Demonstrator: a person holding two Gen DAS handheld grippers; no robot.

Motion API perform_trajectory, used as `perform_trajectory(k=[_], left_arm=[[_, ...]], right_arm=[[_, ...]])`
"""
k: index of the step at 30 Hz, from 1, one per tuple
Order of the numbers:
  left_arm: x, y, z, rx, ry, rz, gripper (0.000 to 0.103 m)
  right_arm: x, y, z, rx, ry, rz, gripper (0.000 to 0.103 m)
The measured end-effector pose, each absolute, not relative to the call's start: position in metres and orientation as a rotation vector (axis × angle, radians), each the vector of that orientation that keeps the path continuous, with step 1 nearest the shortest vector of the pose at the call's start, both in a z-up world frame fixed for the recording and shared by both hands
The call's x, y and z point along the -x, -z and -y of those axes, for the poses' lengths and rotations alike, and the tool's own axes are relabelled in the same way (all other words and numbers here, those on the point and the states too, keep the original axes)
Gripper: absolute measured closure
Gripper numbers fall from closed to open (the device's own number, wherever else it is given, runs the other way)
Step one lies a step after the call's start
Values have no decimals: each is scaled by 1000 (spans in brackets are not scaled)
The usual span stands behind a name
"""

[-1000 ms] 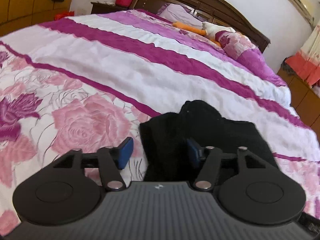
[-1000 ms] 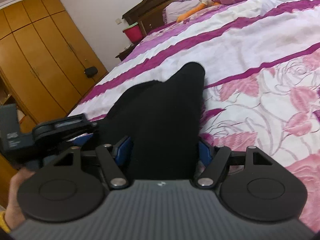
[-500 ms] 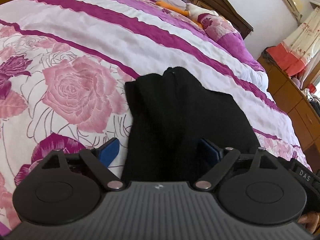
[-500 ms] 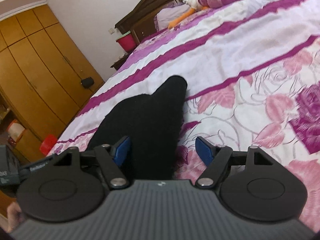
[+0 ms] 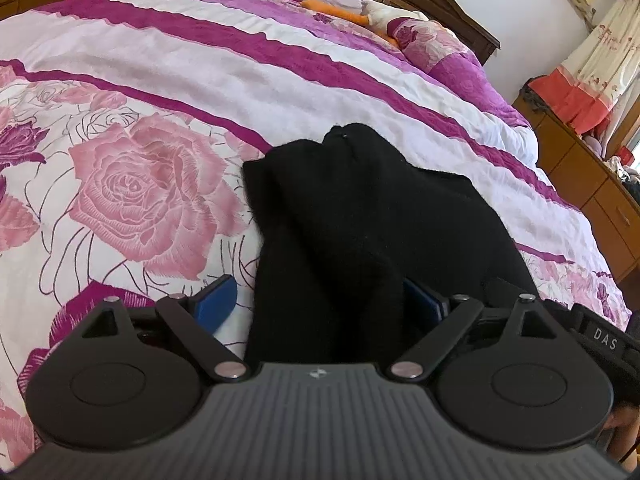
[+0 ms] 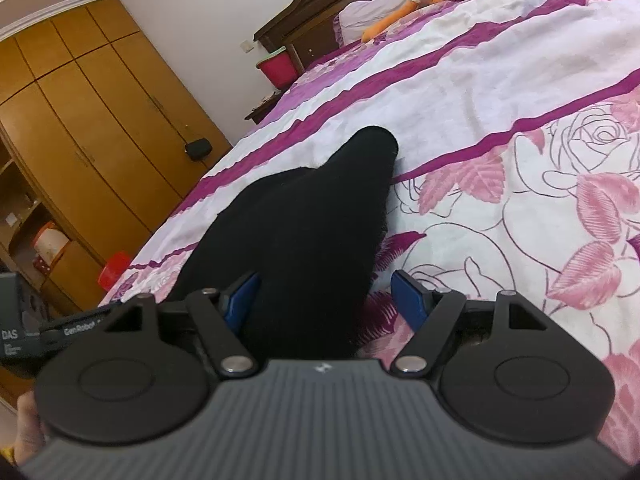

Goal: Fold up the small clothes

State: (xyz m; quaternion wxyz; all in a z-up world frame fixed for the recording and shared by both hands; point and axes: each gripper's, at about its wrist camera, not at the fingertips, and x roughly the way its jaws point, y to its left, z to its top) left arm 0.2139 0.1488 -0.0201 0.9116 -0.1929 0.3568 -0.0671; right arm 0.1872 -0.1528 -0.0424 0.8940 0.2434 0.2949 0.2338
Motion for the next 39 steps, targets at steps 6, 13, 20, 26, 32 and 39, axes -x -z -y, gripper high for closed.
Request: perform_trajectory(k=[6, 13, 20, 26, 32, 39], left_arm=[[-217, 22, -150, 396, 150, -739, 10], [-218, 23, -150, 391, 179, -727, 11], [-219, 26, -157, 549, 298, -722, 55], [-212, 6, -156, 623, 354, -691, 64], [-181, -18, -123, 607, 406, -703, 64], [-132, -14, -71, 529, 430, -745, 64]], right_arm=[[-190, 45, 151, -510, -496, -611, 29], [-195, 44, 149, -515, -505, -626, 29], [-202, 36, 143, -570, -515, -657, 56], [-196, 8, 149, -592, -540, -658, 64], [-160, -22, 171, -563, -537, -659, 64], [-113, -29, 216, -554, -474, -709, 64]])
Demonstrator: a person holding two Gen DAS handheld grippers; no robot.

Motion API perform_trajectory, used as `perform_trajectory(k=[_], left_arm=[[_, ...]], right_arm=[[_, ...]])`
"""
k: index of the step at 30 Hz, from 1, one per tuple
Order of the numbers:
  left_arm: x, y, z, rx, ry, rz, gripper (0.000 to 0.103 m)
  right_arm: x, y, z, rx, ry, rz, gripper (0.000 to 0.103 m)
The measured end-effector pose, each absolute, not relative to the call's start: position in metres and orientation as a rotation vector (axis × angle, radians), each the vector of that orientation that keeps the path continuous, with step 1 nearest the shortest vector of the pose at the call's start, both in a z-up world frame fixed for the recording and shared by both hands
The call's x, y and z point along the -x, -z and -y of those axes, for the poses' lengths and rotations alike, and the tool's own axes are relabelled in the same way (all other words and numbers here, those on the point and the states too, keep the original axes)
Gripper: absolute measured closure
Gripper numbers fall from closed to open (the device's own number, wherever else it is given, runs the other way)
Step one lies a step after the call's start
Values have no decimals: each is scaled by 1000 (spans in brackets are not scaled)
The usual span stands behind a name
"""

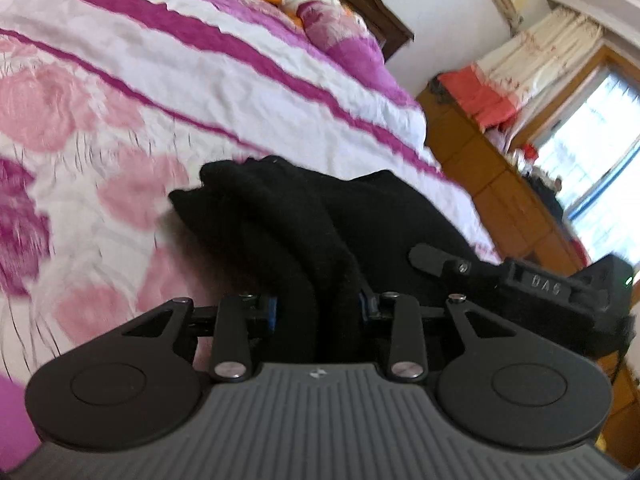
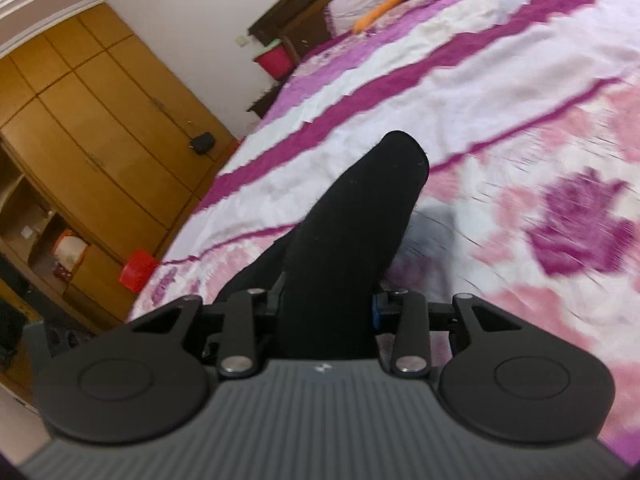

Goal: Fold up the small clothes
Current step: 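Lower the folded cardigan onto the quilt with both grippers and release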

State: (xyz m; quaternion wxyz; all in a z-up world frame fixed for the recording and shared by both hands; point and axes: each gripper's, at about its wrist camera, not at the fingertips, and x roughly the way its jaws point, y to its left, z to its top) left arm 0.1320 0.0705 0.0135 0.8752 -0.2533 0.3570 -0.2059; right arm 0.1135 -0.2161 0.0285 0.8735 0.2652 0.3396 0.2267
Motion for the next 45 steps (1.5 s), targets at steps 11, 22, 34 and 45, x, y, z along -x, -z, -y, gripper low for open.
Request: perform_trajectory(k=[11, 22, 34, 45], left_arm=[[-124, 14, -45, 321, 264, -767, 42], [-87, -27, -39, 211, 171, -744, 32], [-45, -34, -24, 175, 132, -755, 9], [-17, -4, -1, 77, 98, -813, 6]], right_arm=[[-98, 30, 218, -456, -369, -724, 50], [-57, -6, 221, -374, -312, -609, 34], [-2, -26, 221, -310, -328, -569, 23], [27, 6, 212, -224, -315, -646, 23]])
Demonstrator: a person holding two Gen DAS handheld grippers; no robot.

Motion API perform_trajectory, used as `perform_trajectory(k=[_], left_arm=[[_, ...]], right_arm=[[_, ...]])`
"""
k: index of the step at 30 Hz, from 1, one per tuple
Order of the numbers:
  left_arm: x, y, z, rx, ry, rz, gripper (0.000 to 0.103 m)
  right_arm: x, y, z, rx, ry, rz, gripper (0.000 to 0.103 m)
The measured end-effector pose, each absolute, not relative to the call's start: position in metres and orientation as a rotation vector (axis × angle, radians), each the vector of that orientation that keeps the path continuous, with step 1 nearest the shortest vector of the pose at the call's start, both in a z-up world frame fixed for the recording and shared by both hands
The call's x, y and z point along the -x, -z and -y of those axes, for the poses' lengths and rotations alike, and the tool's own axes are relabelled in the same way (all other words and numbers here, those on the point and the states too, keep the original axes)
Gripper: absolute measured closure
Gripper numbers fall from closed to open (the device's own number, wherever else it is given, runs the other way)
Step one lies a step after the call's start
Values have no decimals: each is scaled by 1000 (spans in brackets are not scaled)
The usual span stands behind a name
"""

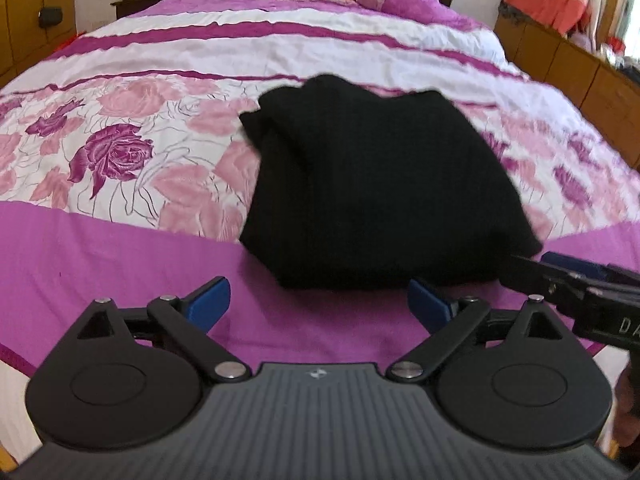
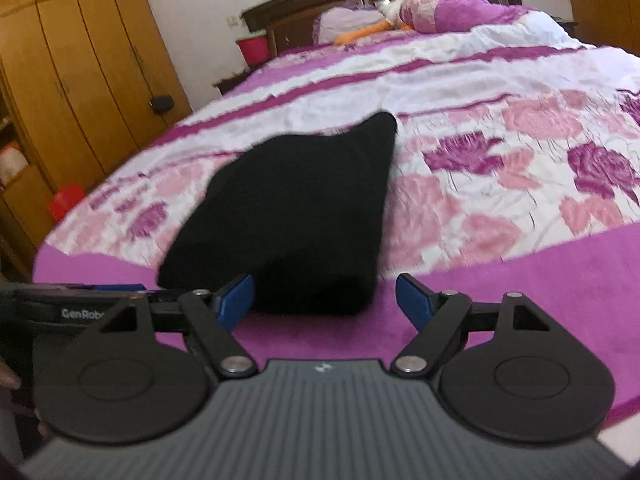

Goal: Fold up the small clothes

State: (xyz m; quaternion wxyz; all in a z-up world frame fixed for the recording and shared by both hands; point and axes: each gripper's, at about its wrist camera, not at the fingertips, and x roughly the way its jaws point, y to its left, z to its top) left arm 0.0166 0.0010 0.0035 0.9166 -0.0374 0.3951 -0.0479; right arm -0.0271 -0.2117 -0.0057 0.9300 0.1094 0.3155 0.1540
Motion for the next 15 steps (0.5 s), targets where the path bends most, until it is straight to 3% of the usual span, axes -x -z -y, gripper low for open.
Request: perform_trajectory(k=[15], left_arm=[[-35, 27, 12, -12, -9, -868, 2]], right_arm=[[17, 45, 204, -158, -208, -756, 24]])
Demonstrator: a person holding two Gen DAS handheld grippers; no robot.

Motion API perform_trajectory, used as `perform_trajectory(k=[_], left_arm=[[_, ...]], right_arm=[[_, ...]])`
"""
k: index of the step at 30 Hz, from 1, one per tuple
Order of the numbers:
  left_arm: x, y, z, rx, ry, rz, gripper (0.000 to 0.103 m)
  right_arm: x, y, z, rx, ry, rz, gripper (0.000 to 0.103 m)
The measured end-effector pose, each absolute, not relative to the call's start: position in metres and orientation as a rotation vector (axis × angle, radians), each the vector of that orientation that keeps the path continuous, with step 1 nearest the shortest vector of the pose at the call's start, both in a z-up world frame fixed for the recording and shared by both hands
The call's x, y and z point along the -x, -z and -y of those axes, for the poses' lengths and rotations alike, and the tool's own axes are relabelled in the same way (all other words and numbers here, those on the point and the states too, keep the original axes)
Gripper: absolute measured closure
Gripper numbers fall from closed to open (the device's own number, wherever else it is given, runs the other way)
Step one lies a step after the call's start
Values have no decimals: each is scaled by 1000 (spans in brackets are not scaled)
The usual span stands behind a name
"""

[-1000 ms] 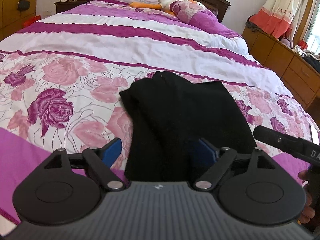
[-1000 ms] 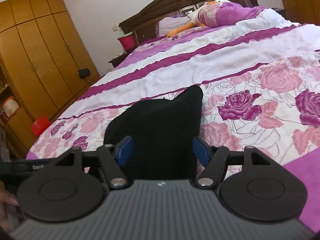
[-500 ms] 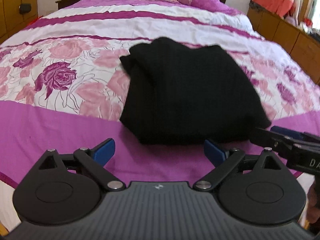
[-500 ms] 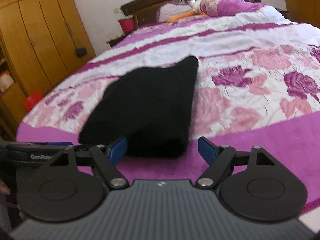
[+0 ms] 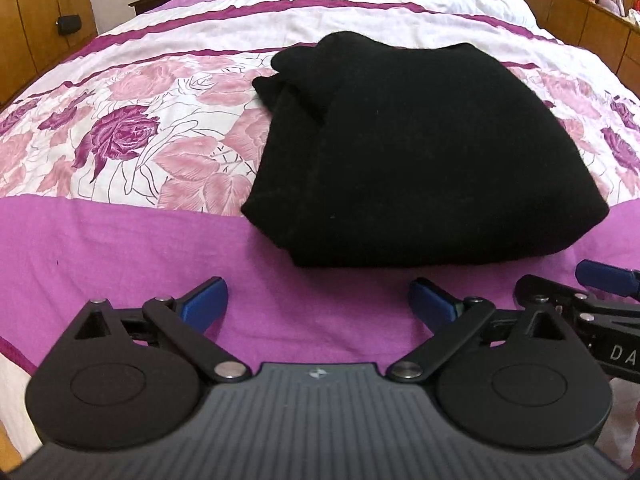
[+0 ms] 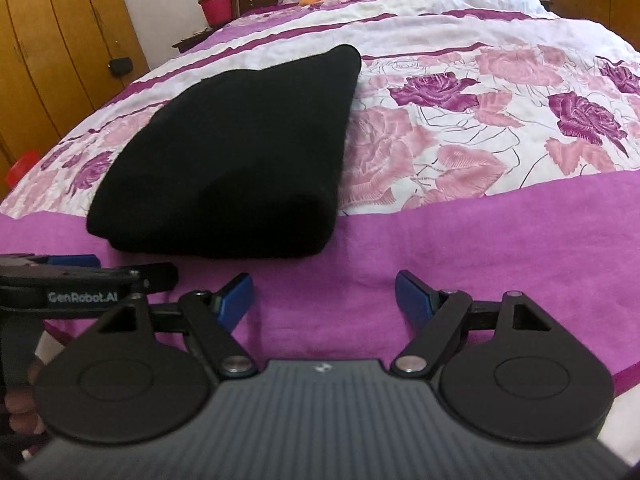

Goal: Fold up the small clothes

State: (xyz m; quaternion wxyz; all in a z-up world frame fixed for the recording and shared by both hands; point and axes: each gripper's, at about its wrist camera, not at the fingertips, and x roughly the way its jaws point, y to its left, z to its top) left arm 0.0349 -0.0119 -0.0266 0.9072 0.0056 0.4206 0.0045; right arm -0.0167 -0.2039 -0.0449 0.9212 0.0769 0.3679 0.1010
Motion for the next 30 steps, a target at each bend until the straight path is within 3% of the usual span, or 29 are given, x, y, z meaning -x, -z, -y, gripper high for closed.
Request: perform_trajectory(k=[30], left_arm=[[-36, 29, 12, -2, -16, -858, 0]], right_arm=[[17, 49, 207, -192, -211, -757, 23]])
